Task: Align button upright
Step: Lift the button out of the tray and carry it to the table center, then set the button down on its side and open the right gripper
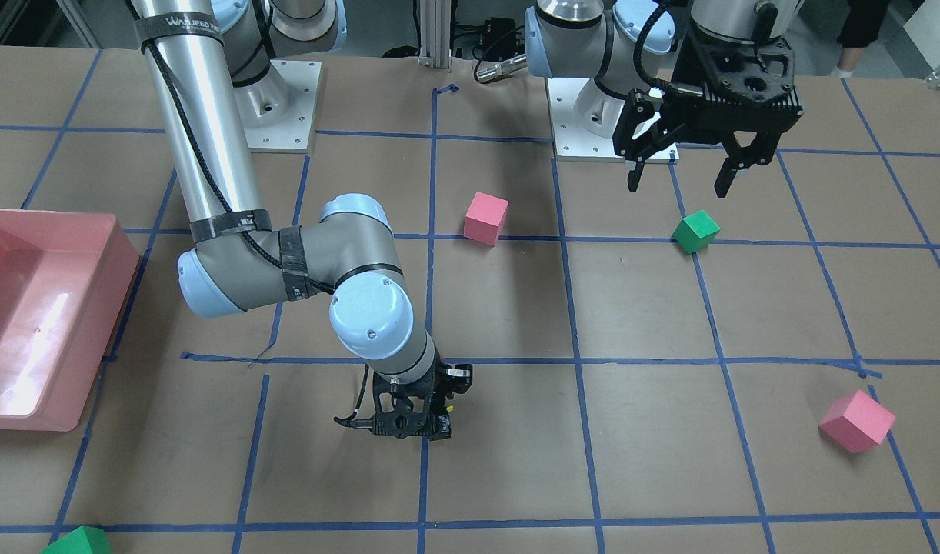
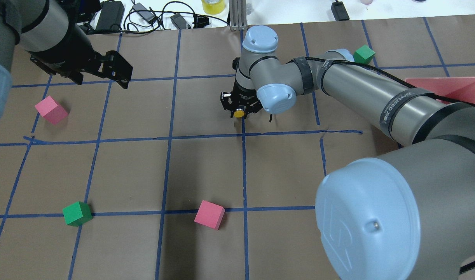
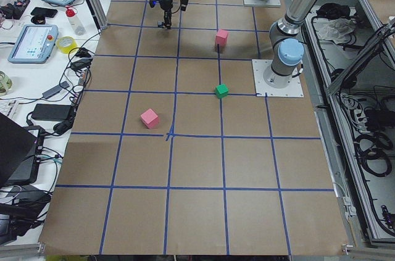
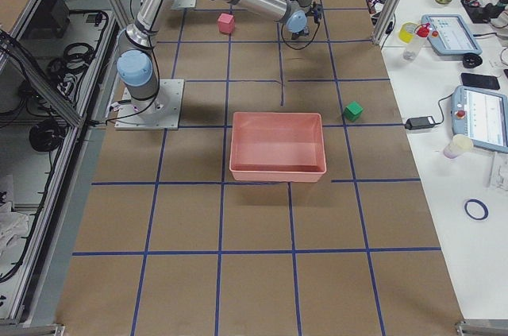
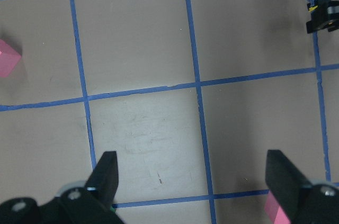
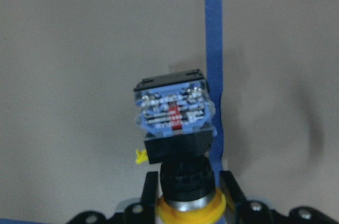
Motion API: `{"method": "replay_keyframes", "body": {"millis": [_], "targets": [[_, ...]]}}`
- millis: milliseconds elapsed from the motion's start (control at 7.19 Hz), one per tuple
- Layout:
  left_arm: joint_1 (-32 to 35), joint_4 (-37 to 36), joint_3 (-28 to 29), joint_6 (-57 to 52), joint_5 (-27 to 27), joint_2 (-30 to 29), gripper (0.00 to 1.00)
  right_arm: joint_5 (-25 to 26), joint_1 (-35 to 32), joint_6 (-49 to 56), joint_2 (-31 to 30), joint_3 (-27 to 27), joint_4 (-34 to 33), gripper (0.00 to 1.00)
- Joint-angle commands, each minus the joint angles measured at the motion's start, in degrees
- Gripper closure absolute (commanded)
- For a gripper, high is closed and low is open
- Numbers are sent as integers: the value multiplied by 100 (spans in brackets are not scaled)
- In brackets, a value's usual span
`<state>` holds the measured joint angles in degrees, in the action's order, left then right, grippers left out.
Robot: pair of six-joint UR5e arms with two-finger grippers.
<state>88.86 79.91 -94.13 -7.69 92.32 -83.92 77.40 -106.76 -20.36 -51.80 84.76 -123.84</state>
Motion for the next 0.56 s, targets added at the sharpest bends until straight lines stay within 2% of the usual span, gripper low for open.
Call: {"method": "replay_keyframes", "body": {"millis": [0, 139, 278, 417], "targets": [[9, 24, 17, -12, 32, -28, 0, -14, -38, -109, 3, 75, 0, 72], [18, 33, 26, 4, -3, -141, 0, 64, -47, -91, -41, 84, -18, 20], [18, 25, 78, 13, 5, -160, 0, -13, -125, -274, -67, 93, -26, 0], [18, 86, 122, 57, -38, -186, 0, -14, -135, -432, -94, 84, -18, 0]]}}
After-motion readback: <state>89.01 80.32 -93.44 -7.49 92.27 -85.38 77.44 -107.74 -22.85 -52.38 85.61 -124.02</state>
